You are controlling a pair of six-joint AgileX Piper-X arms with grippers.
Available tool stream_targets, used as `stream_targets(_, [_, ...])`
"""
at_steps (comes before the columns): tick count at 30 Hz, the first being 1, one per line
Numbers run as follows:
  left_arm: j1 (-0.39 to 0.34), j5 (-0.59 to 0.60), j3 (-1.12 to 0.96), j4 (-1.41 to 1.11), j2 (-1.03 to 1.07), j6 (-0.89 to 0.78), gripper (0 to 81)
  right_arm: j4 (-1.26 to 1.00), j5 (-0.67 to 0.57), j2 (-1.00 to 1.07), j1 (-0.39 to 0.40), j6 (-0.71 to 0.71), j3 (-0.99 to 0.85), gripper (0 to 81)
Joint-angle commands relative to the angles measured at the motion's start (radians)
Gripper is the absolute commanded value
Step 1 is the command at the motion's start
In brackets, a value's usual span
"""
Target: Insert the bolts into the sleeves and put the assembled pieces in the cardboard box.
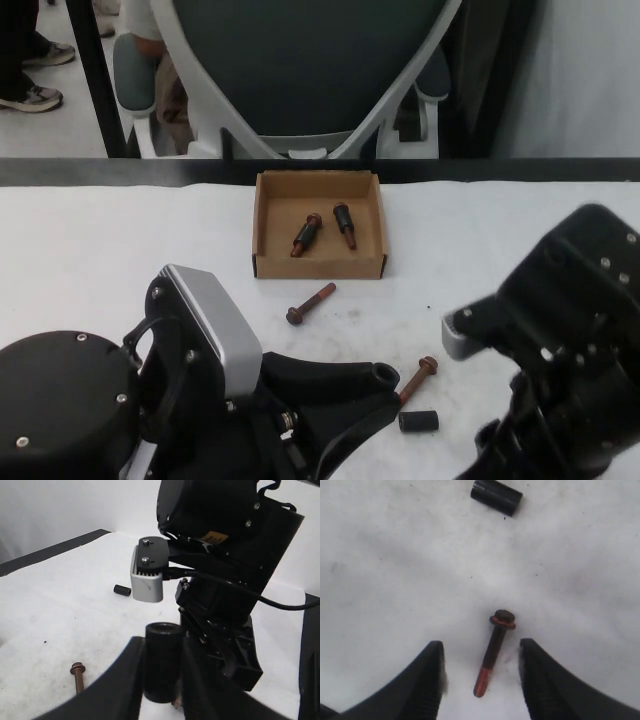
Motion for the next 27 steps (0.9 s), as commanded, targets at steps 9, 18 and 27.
stream_targets(9, [-0.004,0.005,0.0,-0.013,-0.013,-0.013,0.8,-0.178,-0.008,0.001,-0.002,0.111,0.165,44.2])
stream_targets(18, [-0.004,0.005,0.0,-0.013,-0.013,-0.023,0.8,-0.22,-0.008,0.07,-0.002,0.127,0.175,44.2])
stream_targets(27, [-0.004,0.005,0.0,-0.013,-0.016,-0.027,0.8,-0.26,-0.008,0.184,-0.002,0.127,0.175,44.1])
